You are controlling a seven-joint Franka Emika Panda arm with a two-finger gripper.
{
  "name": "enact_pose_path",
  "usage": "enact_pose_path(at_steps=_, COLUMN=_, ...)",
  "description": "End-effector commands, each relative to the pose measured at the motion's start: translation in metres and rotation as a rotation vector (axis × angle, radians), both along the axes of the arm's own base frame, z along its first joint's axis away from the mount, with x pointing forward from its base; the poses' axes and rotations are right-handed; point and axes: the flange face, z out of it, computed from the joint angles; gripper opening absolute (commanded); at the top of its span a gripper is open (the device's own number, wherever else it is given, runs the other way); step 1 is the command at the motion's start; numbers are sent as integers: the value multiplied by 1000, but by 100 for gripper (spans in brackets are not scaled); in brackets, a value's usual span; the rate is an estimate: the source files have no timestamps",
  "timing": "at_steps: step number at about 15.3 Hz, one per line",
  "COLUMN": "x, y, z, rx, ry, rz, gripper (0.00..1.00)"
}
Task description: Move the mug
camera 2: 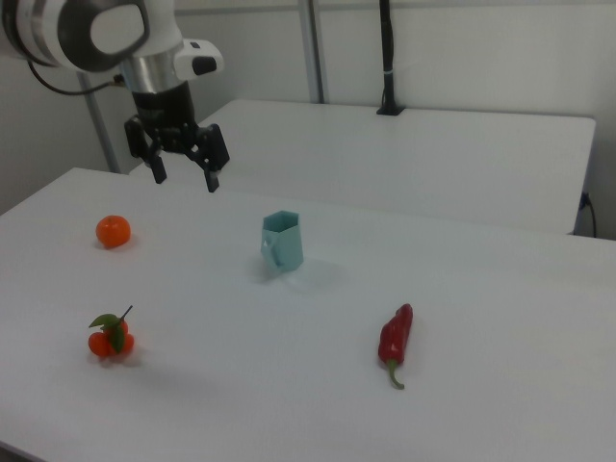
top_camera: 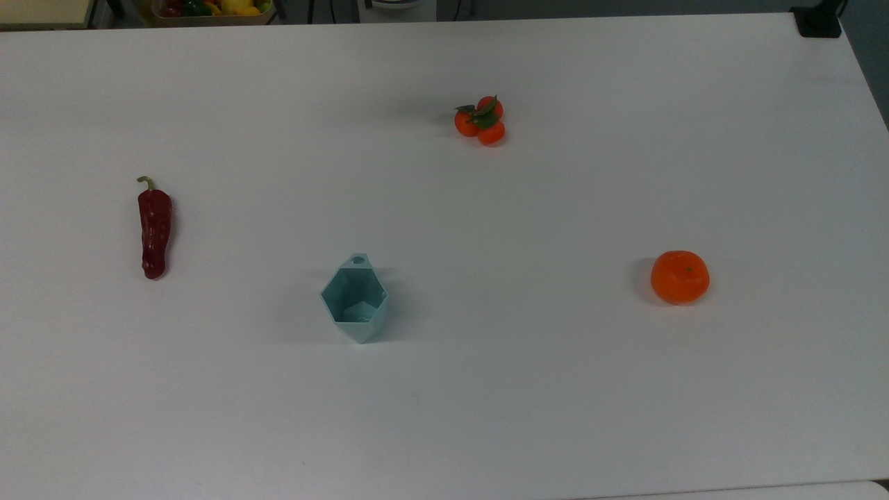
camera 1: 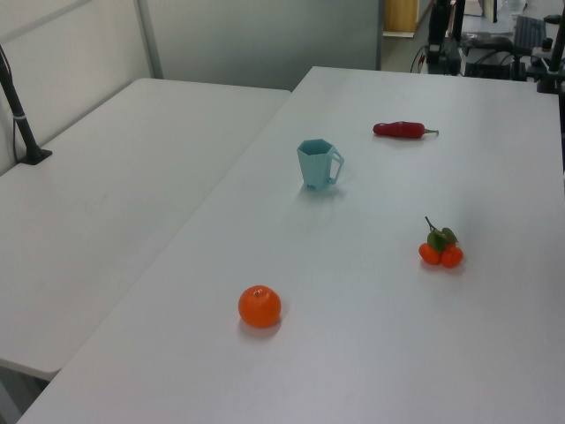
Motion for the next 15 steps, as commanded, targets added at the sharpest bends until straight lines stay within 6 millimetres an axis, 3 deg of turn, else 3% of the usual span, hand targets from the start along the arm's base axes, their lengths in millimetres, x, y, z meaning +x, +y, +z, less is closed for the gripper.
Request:
enact_pose_path(at_steps=1, x=8, y=-1, z=-39, rx=-21, ry=-66, rz=4, gripper=100)
enact_pose_path(at_steps=6, x=31, y=3, z=-77, rx=-16, ry=-139, rz=-65, gripper=100)
enact_pose_path(at_steps=11, x=45, y=4, z=-127, rx=-5, ry=-243, rz=-146, gripper=99)
enact_pose_path(at_steps=15, x=63, y=7, z=-172, rx=-9, ry=-283, rz=-149, gripper=88)
